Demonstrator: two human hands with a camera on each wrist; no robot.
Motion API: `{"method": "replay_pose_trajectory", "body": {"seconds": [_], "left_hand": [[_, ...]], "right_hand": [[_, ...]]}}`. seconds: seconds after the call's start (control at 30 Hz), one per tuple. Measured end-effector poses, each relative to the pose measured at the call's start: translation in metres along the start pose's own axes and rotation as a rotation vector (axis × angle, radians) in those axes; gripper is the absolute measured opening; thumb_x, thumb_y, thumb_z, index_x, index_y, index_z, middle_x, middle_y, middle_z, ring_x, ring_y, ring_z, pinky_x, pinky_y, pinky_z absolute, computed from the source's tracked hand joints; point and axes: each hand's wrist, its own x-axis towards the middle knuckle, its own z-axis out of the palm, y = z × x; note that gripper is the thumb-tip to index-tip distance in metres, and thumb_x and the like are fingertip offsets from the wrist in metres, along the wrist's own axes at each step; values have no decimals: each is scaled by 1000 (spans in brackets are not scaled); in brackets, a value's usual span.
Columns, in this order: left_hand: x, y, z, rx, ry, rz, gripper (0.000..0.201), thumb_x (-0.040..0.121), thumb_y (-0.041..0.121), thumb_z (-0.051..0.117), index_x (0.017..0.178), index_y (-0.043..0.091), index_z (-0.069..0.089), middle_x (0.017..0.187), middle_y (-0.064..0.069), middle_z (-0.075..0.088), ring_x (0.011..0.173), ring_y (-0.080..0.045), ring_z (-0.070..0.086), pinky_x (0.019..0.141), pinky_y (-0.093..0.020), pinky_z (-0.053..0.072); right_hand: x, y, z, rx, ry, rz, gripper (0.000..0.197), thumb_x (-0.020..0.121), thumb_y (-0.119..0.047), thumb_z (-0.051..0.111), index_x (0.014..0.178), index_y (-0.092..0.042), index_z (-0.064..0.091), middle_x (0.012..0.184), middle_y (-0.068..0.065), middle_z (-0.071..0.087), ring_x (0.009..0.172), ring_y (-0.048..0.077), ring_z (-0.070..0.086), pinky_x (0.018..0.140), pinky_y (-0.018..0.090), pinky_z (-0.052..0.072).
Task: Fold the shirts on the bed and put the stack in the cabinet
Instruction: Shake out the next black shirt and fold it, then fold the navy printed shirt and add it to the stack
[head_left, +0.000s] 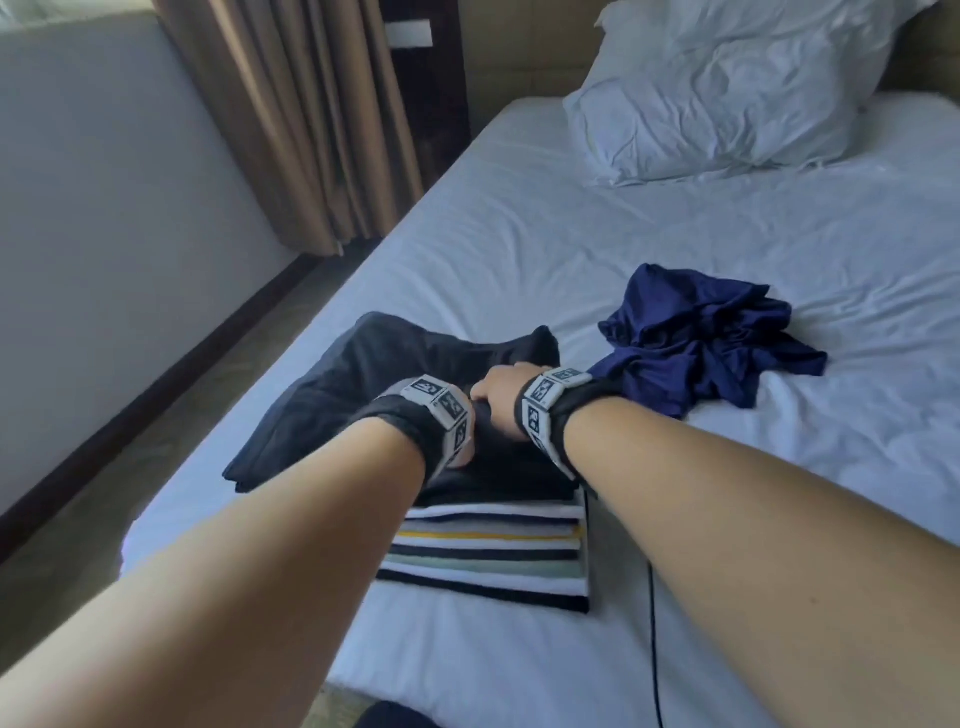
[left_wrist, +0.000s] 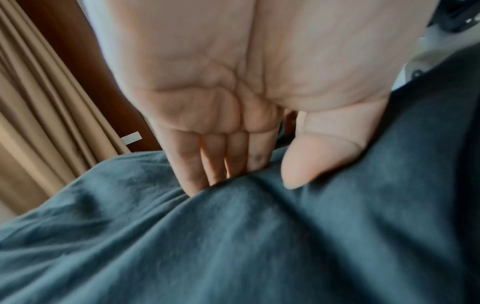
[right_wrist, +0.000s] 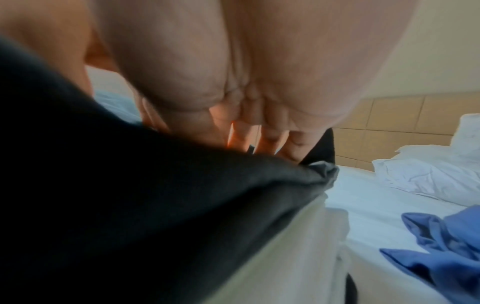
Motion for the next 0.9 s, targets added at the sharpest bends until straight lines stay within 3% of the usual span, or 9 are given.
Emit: {"method": "replay_pose_trajectory", "body": {"seconds": [0.13,0.23,0.37,0.5,0.6,0.7,0.77,0.83,0.9], "left_hand": [[-17,-2,-10,-39,-8,-47,35,86,35,50,111,20,68,101,-3,69,87,-27,64,81,-34,55],[-24,4,-27,-216,146,-142,19,84,33,54,83,15,59,102,-3,67,88,-30,63,80,-34,54],[-18,63,-44,-446,441,-28,21,90,34,52,107,31,65,124,1,46,115,-26,52,95,-41,50],[10,147,-57,-641,447,165,32,93,30,58,124,28,67,130,-1,53,115,-23,58,93,-26,42],[37,198,-62,-700,435,188,45,85,35,61,130,28,66,135,-1,54,123,-25,58,101,-28,44],[67,226,-59,-746,321,143,60,88,32,66,146,37,53,166,-7,18,143,-27,41,110,-32,42],[84,236,-56,-694,238,114,68,86,37,66,150,47,43,171,-4,-2,151,-29,30,116,-40,40],[94,244,-55,-604,203,103,64,93,39,59,153,43,39,170,-6,13,153,-31,24,122,-40,29],[96,248,-57,-629,260,88,49,100,35,53,149,30,50,158,-6,43,143,-30,42,115,-31,35]], "right_hand": [[-36,16,-16,125,-59,-77,59,97,-11,49,151,-32,44,158,-2,42,141,24,44,113,32,37],[-78,67,-11,361,55,50,62,96,-8,45,153,-33,41,158,1,42,136,25,49,108,29,42],[-134,158,17,451,89,300,54,100,-12,50,152,-22,43,156,2,44,139,23,47,111,29,38],[-193,242,64,499,94,544,56,98,-21,52,152,-26,43,157,5,42,140,24,46,110,27,38],[-210,275,88,526,90,547,56,96,-22,57,151,-29,47,157,2,43,141,20,45,110,23,34],[-195,289,99,506,31,490,59,92,-25,61,149,-33,48,158,-2,43,142,19,43,113,24,35],[-187,297,102,499,0,476,57,91,-28,61,147,-35,50,157,-4,44,141,20,44,114,27,35],[-185,304,103,505,-26,459,57,92,-27,61,147,-34,51,156,-5,44,141,20,44,116,28,34],[-187,309,107,521,-30,443,59,91,-26,62,148,-34,50,157,-5,44,142,20,42,116,28,34]]}}
